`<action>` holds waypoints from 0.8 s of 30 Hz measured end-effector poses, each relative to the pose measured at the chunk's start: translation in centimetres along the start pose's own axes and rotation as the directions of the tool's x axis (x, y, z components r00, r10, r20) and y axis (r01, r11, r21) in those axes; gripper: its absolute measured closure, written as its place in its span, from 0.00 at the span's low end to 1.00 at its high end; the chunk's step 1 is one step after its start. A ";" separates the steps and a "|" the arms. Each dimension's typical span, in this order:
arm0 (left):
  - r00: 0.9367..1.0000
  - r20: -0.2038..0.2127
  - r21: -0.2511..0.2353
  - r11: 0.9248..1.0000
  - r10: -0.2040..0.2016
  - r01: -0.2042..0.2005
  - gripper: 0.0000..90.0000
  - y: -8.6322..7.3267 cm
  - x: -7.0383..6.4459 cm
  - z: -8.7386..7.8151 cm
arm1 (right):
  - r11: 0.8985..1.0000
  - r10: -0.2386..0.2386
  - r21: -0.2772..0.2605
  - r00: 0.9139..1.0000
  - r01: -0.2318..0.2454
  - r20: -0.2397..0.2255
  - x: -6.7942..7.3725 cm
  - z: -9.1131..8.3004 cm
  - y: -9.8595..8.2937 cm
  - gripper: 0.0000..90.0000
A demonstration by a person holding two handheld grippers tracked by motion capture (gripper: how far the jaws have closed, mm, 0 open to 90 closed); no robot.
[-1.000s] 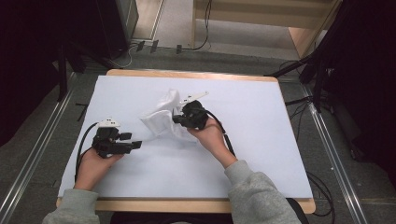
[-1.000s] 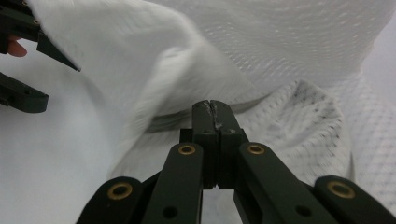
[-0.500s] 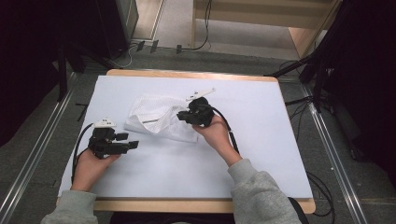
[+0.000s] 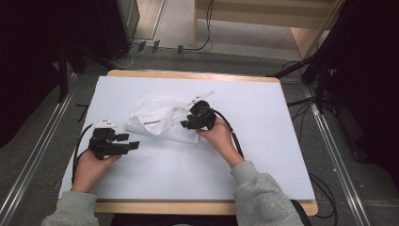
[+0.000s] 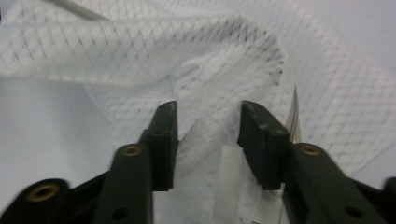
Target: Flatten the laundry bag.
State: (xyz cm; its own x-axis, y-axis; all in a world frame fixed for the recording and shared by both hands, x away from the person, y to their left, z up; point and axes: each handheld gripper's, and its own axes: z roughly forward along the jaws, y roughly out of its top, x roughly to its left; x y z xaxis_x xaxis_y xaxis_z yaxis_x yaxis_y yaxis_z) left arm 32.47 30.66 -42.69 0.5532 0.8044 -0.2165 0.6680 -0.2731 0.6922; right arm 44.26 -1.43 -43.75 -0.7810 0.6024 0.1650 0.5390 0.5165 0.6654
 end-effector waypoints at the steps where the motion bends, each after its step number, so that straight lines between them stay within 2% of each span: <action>1: 1.000 0.001 0.002 1.000 0.001 -0.001 0.42 0.0 0.0 0.0 | 1.000 -0.004 0.017 1.000 0.004 -0.001 0.0 0.1 -0.1 0.84; 3: 1.000 0.003 0.003 1.000 0.001 -0.001 0.42 0.0 0.1 -0.1 | 0.999 -0.009 0.042 1.000 0.009 -0.011 0.0 0.4 -0.3 0.91; 8: 1.000 -0.001 0.001 1.000 -0.006 0.006 0.42 -0.1 0.2 -0.1 | 0.997 -0.024 0.067 0.999 0.025 -0.024 0.0 0.7 -0.5 0.99; 12: 1.000 0.002 -0.009 1.000 -0.019 0.019 0.42 -0.1 0.4 -0.2 | 0.999 -0.020 0.047 0.999 0.022 -0.030 0.1 0.2 -0.3 1.00; 15: 1.000 -0.005 0.011 1.000 -0.028 0.028 0.42 -0.2 0.6 -0.2 | 1.000 -0.012 0.025 0.999 0.014 -0.052 0.2 -1.0 -0.2 1.00; 20: 0.999 0.002 0.010 0.999 -0.036 0.035 0.42 -0.3 0.8 -0.4 | 1.000 -0.015 -0.003 0.998 0.015 -0.066 0.5 -2.1 -0.4 1.00; 24: 0.999 0.004 -0.001 0.999 -0.041 0.041 0.42 -0.3 0.9 -0.6 | 0.999 -0.035 -0.005 0.997 0.035 -0.066 1.1 -3.1 -0.9 1.00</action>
State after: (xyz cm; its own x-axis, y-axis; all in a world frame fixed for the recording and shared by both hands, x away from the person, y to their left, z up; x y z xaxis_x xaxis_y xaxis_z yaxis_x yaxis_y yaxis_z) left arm 32.48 31.82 -42.65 0.5270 0.8130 -0.2475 0.6897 -0.2390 0.6835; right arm 41.89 -3.13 -41.88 -0.8183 0.5427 0.1893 0.5100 0.5337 0.6746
